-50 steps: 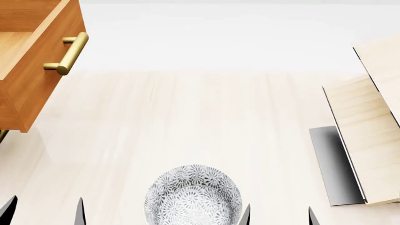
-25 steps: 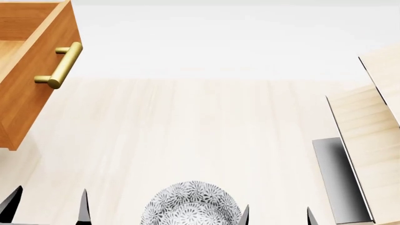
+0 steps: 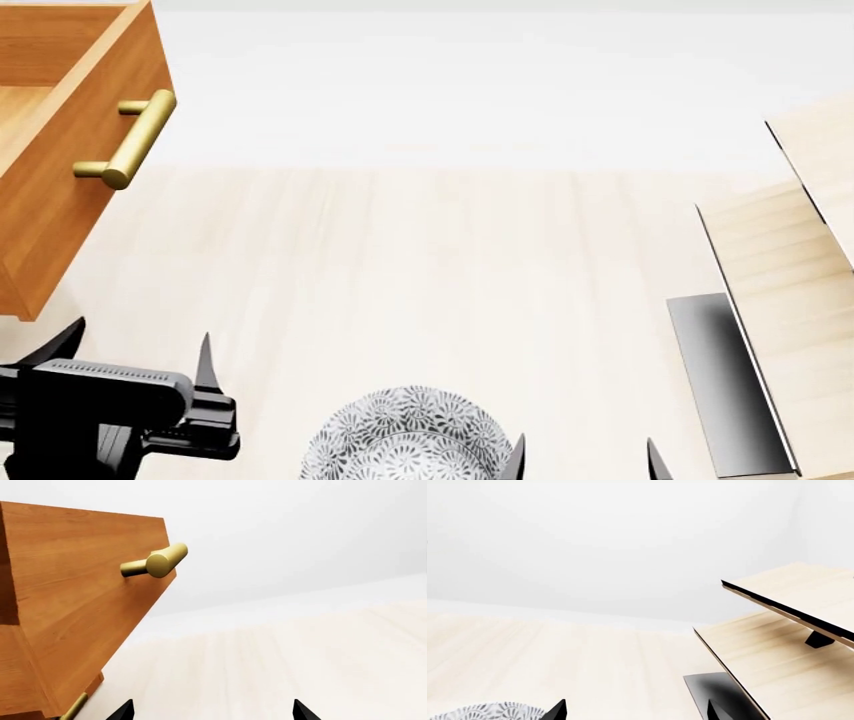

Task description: Close the top drawer of the cabinet.

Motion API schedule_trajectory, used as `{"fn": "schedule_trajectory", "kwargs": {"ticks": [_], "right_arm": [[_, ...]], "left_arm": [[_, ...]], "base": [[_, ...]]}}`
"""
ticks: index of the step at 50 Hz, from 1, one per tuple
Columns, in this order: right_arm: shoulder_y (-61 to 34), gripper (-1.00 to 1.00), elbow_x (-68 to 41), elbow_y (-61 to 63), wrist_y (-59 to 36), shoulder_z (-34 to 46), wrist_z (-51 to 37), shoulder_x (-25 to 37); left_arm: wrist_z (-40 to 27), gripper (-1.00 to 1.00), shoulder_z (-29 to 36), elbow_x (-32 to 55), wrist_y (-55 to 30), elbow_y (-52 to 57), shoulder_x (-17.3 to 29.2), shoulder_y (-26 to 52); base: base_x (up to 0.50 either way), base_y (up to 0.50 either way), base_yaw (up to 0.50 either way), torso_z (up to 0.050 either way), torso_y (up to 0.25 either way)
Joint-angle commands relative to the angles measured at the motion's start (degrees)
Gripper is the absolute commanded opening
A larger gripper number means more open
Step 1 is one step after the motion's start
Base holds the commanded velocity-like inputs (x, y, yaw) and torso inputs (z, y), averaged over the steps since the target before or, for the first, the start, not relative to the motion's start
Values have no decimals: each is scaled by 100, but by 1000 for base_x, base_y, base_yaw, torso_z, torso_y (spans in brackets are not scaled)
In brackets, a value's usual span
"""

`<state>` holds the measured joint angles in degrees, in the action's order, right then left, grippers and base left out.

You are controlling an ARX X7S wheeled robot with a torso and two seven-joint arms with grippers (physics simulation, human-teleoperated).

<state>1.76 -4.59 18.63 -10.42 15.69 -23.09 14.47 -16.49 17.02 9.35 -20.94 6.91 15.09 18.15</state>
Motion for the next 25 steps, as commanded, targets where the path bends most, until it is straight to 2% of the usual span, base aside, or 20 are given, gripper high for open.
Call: {"fn": "schedule_trajectory", "kwargs": {"ticks": [1,8,10,12,13,16,25], "right_arm": [[-51,100,-6,-41,-21,44,-41,-12],[-89,100,-2,-114,-12,77,-57,-22],[-77,100,-14,-104,-13,71,-59,-8],[-48,100,-19,-75,6,65,-66,9],[-49,100,-20,-76,7,67,-68,11],[-59,100,-31,-110,15,81,-66,12],[-84,100,-36,-135,21,115,-89,11]], "left_arm": [[199,100,22,67,-27,-658,-28,576],[365,100,439,-298,136,-1832,-191,1383],[365,100,439,-298,136,-1832,-191,1383],[428,100,777,-621,356,-2925,-400,1985],[429,100,781,-621,383,-2967,-407,1999],[465,100,941,-771,817,-4299,-691,2620],[481,100,1044,-833,1490,-6097,-1120,3511]], "base": [[0,0,0,0,0],[0,0,0,0,0],[0,0,0,0,0],[0,0,0,0,0],[0,0,0,0,0],[0,0,0,0,0],[0,0,0,0,0]]}}
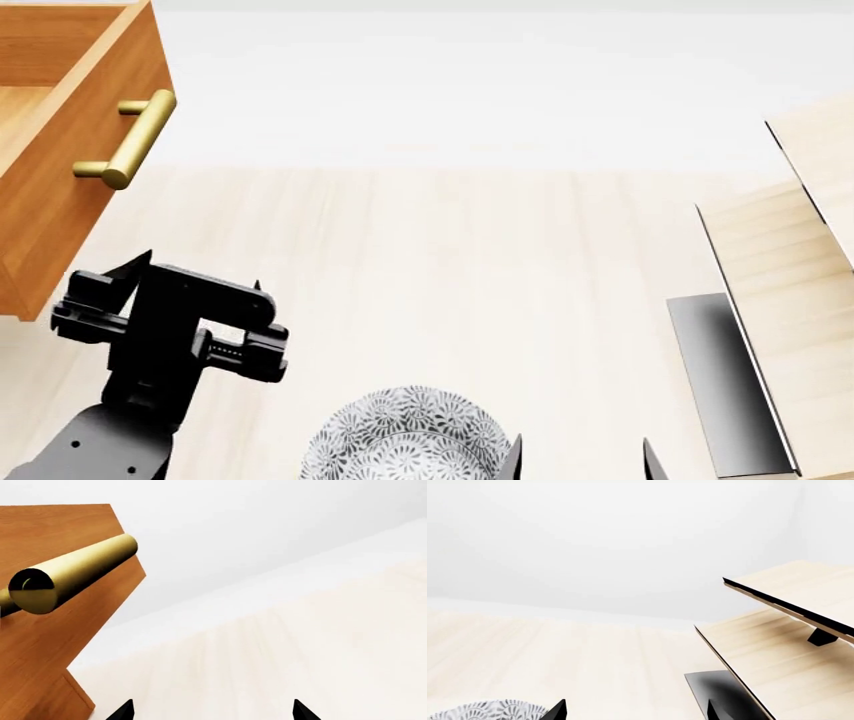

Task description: Close the top drawer of the cabinet.

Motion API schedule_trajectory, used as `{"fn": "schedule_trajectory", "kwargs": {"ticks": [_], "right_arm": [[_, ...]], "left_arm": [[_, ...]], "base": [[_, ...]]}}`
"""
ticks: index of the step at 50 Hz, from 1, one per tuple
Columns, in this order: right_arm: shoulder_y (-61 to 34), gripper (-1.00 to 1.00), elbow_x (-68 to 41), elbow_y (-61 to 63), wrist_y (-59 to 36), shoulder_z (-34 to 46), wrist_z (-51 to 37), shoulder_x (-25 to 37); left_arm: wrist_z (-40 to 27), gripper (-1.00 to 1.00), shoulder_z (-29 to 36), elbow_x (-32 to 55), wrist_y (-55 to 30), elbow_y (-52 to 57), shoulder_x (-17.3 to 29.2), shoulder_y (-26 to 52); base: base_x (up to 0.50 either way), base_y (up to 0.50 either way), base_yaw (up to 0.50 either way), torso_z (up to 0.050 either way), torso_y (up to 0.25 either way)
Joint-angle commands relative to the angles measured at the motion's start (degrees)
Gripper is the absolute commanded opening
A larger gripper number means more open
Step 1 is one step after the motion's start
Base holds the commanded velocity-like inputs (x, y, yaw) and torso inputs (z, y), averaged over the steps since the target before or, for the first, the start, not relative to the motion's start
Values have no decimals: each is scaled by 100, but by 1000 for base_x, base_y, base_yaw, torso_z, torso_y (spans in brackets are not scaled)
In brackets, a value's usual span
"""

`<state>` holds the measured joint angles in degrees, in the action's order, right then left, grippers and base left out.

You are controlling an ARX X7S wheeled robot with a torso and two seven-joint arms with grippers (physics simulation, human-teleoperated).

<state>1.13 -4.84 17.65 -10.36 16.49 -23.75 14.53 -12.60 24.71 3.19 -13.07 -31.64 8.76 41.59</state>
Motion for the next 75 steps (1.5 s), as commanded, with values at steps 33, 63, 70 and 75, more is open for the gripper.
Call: {"fn": "schedule_trajectory", "kwargs": {"ticks": [33,63,70,75], "right_arm": [[-112,100,-102,-202,23,84,-34,88],[-250,100,-156,-381,26,119,-90,95],[-261,100,-185,-358,2,100,-109,120],[-287,100,-213,-403,13,85,-112,126]], "left_arm": [[90,100,-3377,9,-931,-4335,-207,3487],[-566,100,-4410,-284,-734,-4334,993,3957],[-597,100,-4590,-251,-678,-4335,1228,3919],[-544,100,-4740,-237,-511,-4334,1468,3953]], "base": [[0,0,0,0,0],[0,0,0,0,0],[0,0,0,0,0],[0,0,0,0,0]]}}
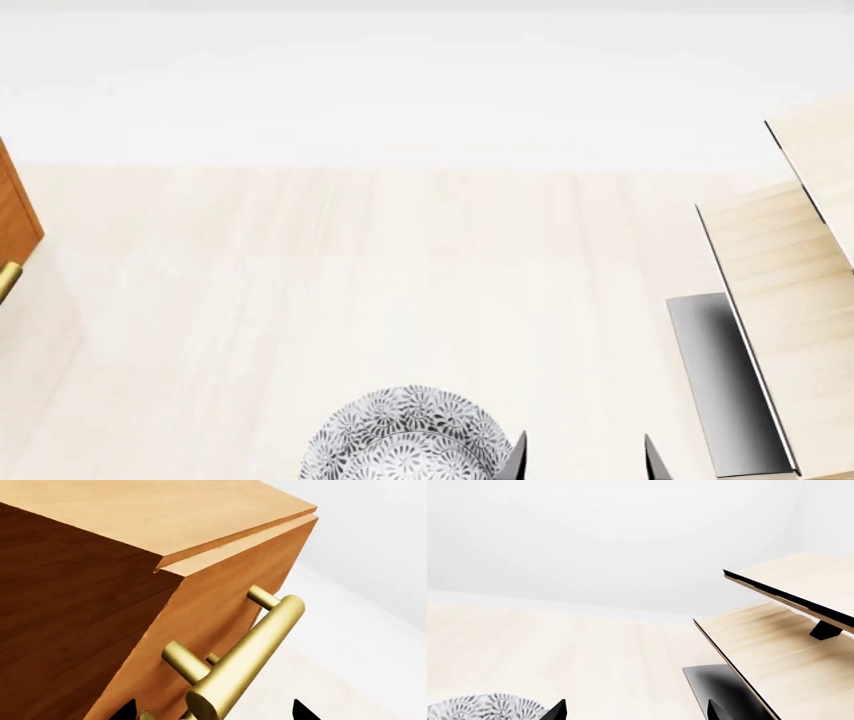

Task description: Close the top drawer of the cabinet.

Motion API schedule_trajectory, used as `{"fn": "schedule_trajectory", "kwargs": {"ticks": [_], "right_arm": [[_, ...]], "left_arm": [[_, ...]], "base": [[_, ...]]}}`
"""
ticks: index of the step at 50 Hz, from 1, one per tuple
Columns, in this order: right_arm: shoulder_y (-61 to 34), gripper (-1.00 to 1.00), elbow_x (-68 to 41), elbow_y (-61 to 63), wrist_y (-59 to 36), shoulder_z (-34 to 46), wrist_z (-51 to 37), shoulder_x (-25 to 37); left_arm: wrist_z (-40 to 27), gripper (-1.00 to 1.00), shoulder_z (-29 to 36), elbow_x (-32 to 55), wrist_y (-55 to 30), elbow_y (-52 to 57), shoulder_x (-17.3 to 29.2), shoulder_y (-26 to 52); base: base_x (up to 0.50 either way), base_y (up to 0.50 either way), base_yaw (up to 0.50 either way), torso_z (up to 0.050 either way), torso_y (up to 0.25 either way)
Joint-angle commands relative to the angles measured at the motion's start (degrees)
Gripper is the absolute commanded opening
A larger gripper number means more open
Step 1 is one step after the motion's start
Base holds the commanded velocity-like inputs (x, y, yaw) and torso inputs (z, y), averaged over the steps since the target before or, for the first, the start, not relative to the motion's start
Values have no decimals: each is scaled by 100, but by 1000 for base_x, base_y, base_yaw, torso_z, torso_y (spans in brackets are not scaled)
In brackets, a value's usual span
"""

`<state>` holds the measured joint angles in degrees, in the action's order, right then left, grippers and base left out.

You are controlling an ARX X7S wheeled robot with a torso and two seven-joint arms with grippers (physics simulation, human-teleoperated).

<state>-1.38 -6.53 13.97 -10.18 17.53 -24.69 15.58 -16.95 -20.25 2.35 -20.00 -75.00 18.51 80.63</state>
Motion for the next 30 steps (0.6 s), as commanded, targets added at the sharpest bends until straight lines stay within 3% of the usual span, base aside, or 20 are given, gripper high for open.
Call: {"fn": "schedule_trajectory", "kwargs": {"ticks": [1,18,30], "right_arm": [[-39,100,-47,-34,-4,-25,-22,24],[-618,100,-620,220,-536,-1071,-495,125],[-669,100,-679,233,-592,-1220,-592,182]], "left_arm": [[-75,100,-259,-159,179,2,540,52],[-206,100,-721,-107,425,6,1486,-227],[-222,100,-942,-109,504,4,1592,-351]], "base": [[0,0,0,0,0],[13,11,11,0,0],[21,23,28,0,0]]}}
